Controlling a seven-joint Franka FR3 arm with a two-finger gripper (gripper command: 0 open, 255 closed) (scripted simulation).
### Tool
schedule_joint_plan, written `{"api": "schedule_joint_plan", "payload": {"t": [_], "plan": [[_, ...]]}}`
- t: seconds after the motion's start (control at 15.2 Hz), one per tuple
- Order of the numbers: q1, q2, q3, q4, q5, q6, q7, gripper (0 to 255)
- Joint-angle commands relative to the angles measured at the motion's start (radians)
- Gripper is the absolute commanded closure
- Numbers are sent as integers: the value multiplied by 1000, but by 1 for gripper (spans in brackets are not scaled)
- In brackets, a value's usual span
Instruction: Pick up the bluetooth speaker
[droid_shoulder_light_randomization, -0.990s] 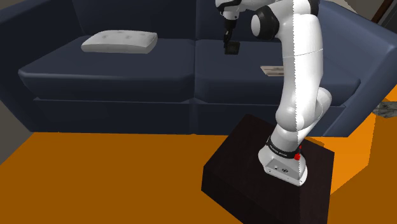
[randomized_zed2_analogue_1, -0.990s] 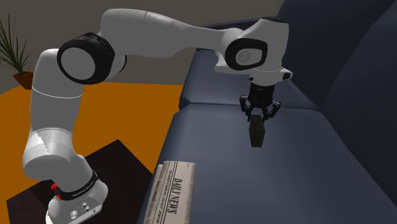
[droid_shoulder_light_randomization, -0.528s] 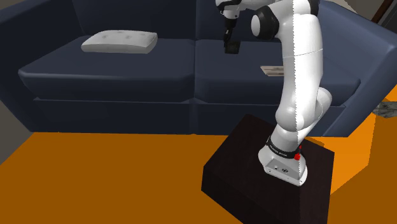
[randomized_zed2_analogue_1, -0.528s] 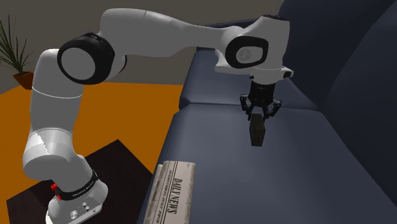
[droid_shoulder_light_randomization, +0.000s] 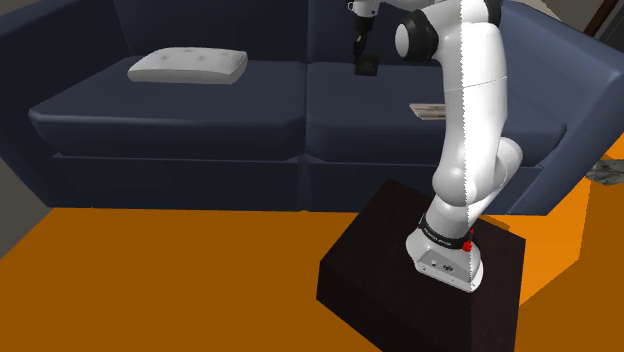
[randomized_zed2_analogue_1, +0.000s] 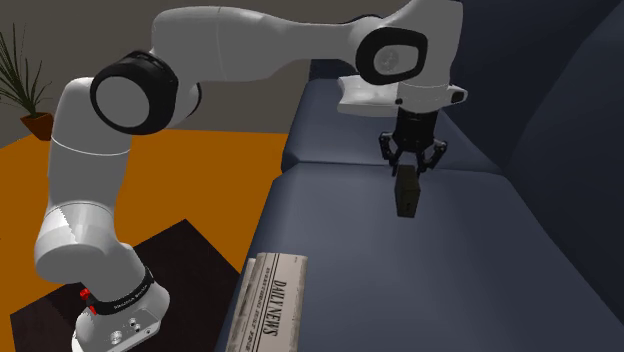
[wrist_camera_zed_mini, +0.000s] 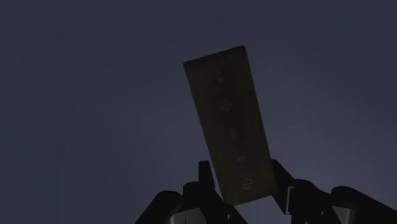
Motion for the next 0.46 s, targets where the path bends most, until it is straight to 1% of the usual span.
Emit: {"api": "schedule_joint_plan", "payload": {"t": [0.0,0.26,0.4], "plan": [[-10,12,1,46,4,-34,1,255],[-31,33,3,137,12,-102,5,255],[-32,34,3,140,13,-105,5,255]]}}
